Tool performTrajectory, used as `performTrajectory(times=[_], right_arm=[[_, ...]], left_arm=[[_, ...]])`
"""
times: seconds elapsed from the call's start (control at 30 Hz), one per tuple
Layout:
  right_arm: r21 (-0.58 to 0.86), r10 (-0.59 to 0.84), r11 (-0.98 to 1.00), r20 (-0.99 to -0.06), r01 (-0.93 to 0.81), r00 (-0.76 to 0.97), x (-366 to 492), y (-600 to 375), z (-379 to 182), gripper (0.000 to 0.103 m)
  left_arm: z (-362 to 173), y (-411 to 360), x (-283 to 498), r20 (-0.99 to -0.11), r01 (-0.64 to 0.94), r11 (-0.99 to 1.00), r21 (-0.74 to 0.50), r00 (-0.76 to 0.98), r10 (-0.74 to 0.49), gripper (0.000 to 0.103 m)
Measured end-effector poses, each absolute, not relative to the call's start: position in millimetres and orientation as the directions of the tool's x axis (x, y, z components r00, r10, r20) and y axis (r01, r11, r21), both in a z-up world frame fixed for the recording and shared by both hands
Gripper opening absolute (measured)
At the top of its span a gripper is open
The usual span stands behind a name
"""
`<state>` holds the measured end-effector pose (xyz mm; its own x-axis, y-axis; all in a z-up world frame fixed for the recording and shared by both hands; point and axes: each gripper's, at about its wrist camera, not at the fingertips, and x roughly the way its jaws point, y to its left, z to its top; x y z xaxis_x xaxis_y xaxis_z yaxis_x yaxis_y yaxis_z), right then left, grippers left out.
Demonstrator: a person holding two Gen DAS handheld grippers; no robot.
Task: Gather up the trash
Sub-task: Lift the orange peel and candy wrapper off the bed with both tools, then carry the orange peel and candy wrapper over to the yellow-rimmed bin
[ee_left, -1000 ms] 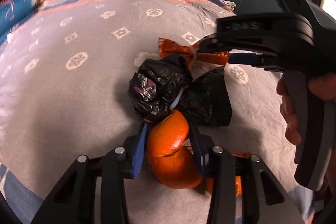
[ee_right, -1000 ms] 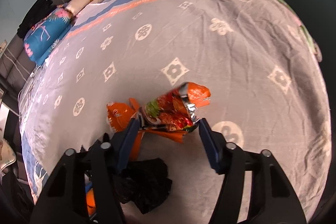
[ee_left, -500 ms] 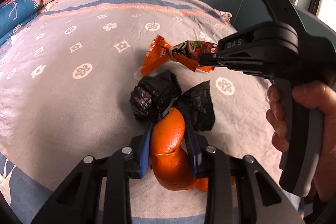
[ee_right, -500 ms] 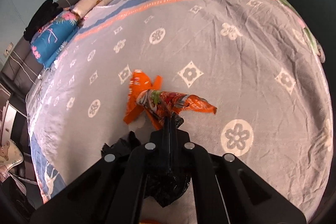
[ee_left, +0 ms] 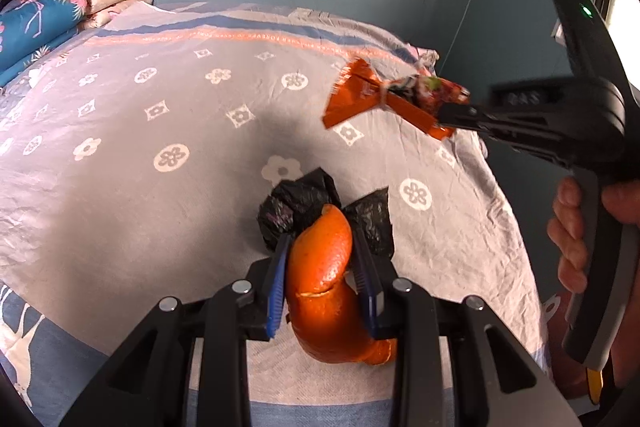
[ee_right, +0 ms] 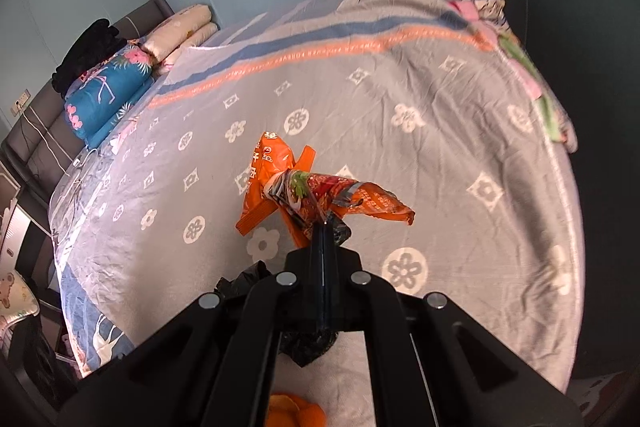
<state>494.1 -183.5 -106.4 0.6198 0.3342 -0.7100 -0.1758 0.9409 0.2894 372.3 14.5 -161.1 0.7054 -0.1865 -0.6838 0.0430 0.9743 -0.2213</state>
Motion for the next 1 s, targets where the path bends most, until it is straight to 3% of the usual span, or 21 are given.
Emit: performTrajectory(times=[0.47,0.73,1.0], right_arm=[[0.259,0.304,0.949,-0.62,-0.177,0.723,423.8,-220.8,-47.6,0.0],[0.251,0.289,0.952,-0.555,-0.174,0.78,353.7,-273.8,-9.8,0.0],[0.258,0.247,0.958,-0.526,-0.124,0.814,291.4,-330.7,8.5,0.0]], left_arm=[[-113.4,21.3,333.2,-0.618,0.047,0.965,-0.259,0.76,-0.203,0.028],[-59.0,-1.8,296.9,-0.543,0.098,0.97,-0.222,0.814,-0.207,0.028],[-28.7,-37.0,265.9,-0.538,0.174,0.967,-0.186,0.806,-0.249,0.028]])
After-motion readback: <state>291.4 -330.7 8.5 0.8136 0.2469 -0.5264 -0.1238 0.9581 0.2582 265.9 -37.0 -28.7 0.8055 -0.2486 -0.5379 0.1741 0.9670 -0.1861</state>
